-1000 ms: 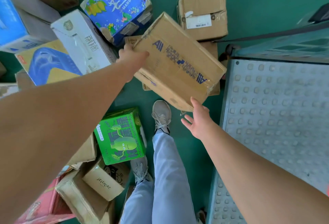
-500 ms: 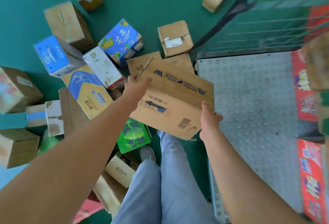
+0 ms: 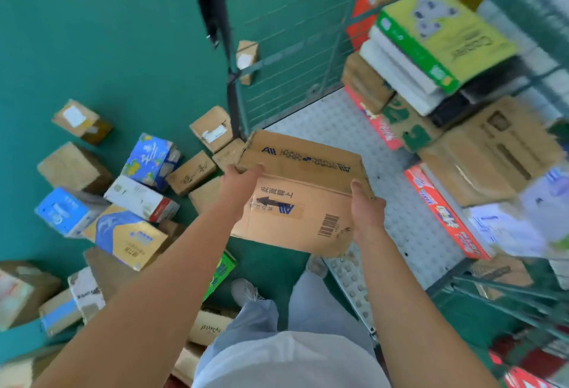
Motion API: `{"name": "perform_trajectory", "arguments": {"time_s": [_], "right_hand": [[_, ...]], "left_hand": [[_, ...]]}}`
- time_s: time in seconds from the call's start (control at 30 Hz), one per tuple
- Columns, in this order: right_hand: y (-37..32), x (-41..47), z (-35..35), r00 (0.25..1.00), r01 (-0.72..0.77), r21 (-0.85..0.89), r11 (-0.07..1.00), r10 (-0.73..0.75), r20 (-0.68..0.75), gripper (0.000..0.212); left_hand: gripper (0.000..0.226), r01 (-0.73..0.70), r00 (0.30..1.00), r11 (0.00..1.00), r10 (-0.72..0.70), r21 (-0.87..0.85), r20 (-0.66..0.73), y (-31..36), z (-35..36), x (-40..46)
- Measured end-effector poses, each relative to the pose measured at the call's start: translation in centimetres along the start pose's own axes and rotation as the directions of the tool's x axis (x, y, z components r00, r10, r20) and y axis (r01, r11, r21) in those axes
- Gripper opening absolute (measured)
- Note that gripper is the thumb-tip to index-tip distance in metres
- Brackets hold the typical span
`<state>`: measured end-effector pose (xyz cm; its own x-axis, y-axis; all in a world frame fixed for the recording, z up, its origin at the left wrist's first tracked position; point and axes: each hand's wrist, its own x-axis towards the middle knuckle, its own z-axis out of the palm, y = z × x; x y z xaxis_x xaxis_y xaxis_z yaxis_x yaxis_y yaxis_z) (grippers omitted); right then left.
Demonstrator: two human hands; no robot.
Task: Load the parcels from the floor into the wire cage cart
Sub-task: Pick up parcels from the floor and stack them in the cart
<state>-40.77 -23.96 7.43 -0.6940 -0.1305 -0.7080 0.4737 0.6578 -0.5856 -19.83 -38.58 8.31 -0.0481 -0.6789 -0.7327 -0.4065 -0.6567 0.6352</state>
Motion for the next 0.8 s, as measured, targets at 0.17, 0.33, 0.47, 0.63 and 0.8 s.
{"name": "perform_trajectory", "arguments": {"time_s": [0.17, 0.33, 0.47, 0.63, 0.8], "right_hand": [[-1.1, 2.1, -10.1, 0.997, 0.010, 0.101, 0.995, -0.002, -0.077, 0.090], [-1.0, 5.3, -20.2, 0.984, -0.013, 0.192, 0.981, 0.047, -0.171, 0.096], [1.8, 10.8, -26.5, 0.958, 0.018, 0.279, 0.960, 0.063, -0.280, 0.119], [0.8, 7.2, -31.2, 0.926, 0.026, 0.376, 0.926, 0.119, -0.358, 0.094], [0.4, 6.2, -32.8, 0.900, -0.006, 0.405, 0.915, 0.182, -0.397, 0.109]], "left_hand": [[0.051, -0.043, 0.992, 0.996, 0.033, 0.078, 0.118, 2.6, 9.3, -5.0], [0.064, -0.142, 0.963, 0.975, 0.097, 0.169, 0.252, 4.3, 19.8, -8.5], [0.080, -0.182, 0.918, 0.963, 0.094, 0.198, 0.386, 5.8, 26.5, -10.8], [0.062, -0.261, 0.870, 0.937, 0.123, 0.235, 0.477, 7.5, 32.1, -12.6], [0.073, -0.323, 0.816, 0.909, 0.126, 0.264, 0.563, 9.8, 34.9, -12.9]]}}
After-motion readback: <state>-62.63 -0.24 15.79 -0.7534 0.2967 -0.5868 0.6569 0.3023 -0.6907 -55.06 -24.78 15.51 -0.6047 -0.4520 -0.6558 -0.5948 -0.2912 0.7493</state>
